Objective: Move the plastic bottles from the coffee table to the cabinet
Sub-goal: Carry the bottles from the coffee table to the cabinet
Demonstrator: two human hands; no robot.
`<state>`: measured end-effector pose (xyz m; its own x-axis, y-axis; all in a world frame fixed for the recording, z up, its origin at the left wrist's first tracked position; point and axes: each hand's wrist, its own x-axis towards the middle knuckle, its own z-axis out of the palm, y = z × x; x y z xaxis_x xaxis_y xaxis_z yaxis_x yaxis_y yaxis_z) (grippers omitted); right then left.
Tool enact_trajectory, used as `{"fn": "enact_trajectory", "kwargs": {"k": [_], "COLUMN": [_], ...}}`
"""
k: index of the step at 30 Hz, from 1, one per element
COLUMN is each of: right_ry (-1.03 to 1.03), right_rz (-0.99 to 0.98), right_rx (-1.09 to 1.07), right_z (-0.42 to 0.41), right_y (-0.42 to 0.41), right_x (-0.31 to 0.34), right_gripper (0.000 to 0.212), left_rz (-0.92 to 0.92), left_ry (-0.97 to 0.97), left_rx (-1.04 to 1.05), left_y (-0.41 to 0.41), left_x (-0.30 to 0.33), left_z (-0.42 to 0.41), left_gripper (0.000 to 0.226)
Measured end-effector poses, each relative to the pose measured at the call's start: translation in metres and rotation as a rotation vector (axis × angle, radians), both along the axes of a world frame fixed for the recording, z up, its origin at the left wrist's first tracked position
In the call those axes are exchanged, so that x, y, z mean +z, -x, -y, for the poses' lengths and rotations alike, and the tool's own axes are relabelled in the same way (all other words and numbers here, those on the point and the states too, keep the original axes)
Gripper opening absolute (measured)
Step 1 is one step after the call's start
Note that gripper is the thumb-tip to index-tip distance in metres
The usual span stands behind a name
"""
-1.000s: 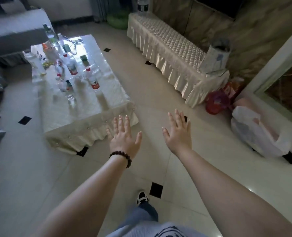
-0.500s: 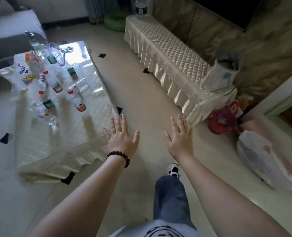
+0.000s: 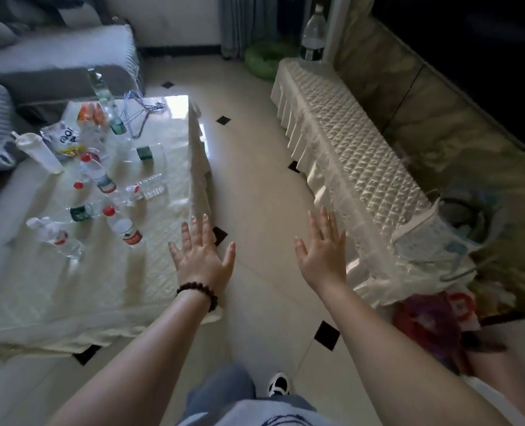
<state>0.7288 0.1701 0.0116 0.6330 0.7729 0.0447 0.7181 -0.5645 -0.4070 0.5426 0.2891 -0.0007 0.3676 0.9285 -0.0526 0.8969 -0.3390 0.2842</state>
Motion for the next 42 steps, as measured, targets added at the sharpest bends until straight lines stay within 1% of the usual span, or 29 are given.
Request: {"fn": "enact_trajectory", "kwargs": {"k": [7, 9, 13, 19, 24, 29, 34, 38, 42], "right_ry": [0.044, 0.046, 0.069, 0.166, 0.127, 0.195, 0.238, 0.269, 0.332], "right_rz": [-0.016, -0.005, -0.025, -0.040, -0.035, 0.048, 0.055, 0.081, 0.145], "right_rx": [0.178, 0.221, 0.336, 0.562, 0.750, 0.963, 1.163, 1.312, 1.495], "right_z": [-0.105, -0.142, -0.228, -0.377, -0.480, -0.546, -0.599, -0.646, -0.698], "right_y": [-0.041, -0.050, -0.062, -0.058, -0.030, 0.001, 0.030, 0.050, 0.059], "right_x": [-0.020, -0.027, -0.040, -0.048, -0.037, -0.035, -0.048, -0.061, -0.075], "right_gripper": [0.063, 0.066, 0.064, 0.063, 0.060, 0.062, 0.062, 0.062, 0.062], "left_rz": [-0.003, 0.003, 0.015, 0.029, 0.065, 0.084, 0.100, 0.152, 0.219], "left_ry": [0.027, 0.036, 0.056, 0.070, 0.033, 0.006, 0.020, 0.030, 0.012], "left_rx": [0.175, 0.227, 0.342, 0.556, 0.685, 0.850, 1.062, 1.229, 1.439], "left_y": [-0.038, -0.044, -0.051, -0.041, -0.018, 0.007, 0.027, 0.028, 0.015], "left_x": [-0.013, -0.022, -0.040, -0.046, -0.036, -0.038, -0.053, -0.065, -0.078], "left_z": [-0.081, -0.108, -0.171, -0.278, -0.343, -0.370, -0.376, -0.387, -0.402], "left_gripper": [0.079, 0.078, 0.078, 0.079, 0.079, 0.077, 0.077, 0.077, 0.080]}}
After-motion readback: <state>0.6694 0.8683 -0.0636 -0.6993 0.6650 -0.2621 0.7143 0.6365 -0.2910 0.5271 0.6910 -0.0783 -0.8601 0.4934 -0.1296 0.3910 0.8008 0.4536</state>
